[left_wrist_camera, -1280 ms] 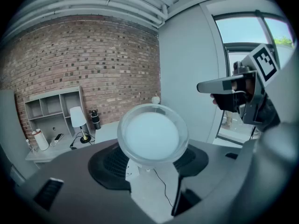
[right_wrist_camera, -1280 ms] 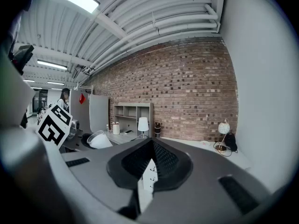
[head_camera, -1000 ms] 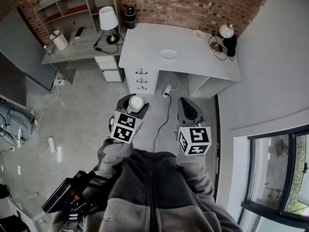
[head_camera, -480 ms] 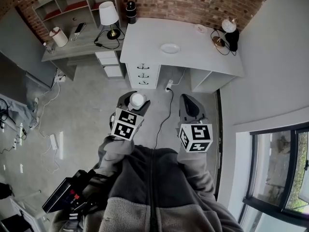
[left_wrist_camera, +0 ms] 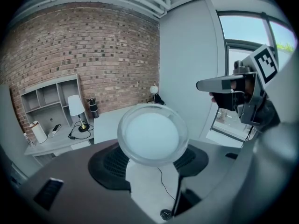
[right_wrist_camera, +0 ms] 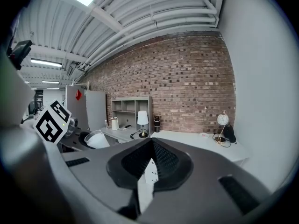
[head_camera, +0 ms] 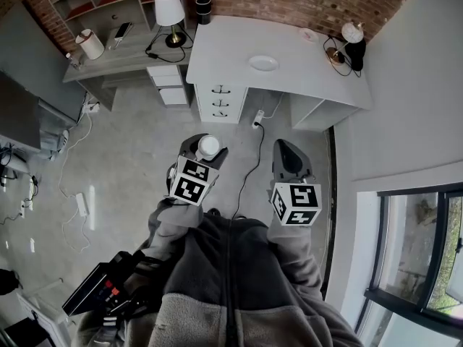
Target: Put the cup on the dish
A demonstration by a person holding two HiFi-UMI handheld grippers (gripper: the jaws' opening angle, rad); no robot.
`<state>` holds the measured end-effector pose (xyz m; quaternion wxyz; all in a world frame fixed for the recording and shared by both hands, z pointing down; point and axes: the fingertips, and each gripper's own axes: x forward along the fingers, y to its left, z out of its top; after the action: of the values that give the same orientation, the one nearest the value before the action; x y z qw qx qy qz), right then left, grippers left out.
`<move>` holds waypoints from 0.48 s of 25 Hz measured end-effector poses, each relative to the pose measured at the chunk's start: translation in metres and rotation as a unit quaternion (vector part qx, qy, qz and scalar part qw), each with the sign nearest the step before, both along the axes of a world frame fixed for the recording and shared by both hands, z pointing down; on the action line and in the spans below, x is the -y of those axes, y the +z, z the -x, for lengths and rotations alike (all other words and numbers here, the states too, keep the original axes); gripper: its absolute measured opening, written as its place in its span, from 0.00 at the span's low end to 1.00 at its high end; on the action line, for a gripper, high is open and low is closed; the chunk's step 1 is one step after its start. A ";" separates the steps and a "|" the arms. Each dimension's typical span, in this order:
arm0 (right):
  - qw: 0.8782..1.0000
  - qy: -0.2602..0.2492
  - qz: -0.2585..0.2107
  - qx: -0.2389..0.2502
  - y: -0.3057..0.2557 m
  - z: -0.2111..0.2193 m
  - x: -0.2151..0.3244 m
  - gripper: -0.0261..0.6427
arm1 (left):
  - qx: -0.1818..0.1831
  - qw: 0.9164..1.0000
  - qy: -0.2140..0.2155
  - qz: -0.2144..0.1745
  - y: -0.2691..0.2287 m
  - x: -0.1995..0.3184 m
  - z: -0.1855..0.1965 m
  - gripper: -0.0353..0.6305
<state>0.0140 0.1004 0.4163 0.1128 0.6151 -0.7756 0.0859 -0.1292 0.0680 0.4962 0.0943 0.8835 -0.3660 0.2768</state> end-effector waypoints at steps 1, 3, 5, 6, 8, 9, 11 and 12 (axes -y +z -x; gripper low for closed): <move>1.000 0.002 0.003 0.000 0.000 0.005 0.002 0.04 | 0.001 1.000 0.003 0.003 -0.001 0.002 0.005 0.44; 1.000 0.006 0.008 0.000 0.002 0.011 0.002 0.04 | 0.002 1.000 0.009 0.007 0.001 0.002 0.009 0.44; 1.000 0.008 0.009 0.000 0.006 0.013 0.001 0.04 | 0.006 1.000 0.014 0.012 0.007 -0.002 0.011 0.44; 1.000 0.008 0.009 0.000 0.007 0.014 0.000 0.04 | 0.008 1.000 0.016 0.013 0.009 -0.003 0.011 0.44; 1.000 0.008 0.008 0.000 0.011 0.015 -0.001 0.04 | 0.015 1.000 0.020 0.020 0.016 -0.005 0.012 0.44; 1.000 0.008 0.009 -0.001 0.013 0.016 -0.001 0.04 | 0.018 0.999 0.020 0.024 0.020 -0.006 0.013 0.44; 1.000 0.010 0.011 -0.002 0.016 0.017 0.002 0.04 | 0.021 0.999 0.019 0.034 0.027 -0.003 0.017 0.44; 1.000 0.012 0.014 -0.002 0.017 0.018 0.006 0.04 | 0.021 0.999 0.019 0.040 0.030 0.000 0.020 0.44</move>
<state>-0.0039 0.0946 0.4332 0.1219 0.6233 -0.7664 0.0963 -0.1487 0.0678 0.5258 0.1162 0.8798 -0.3398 0.3116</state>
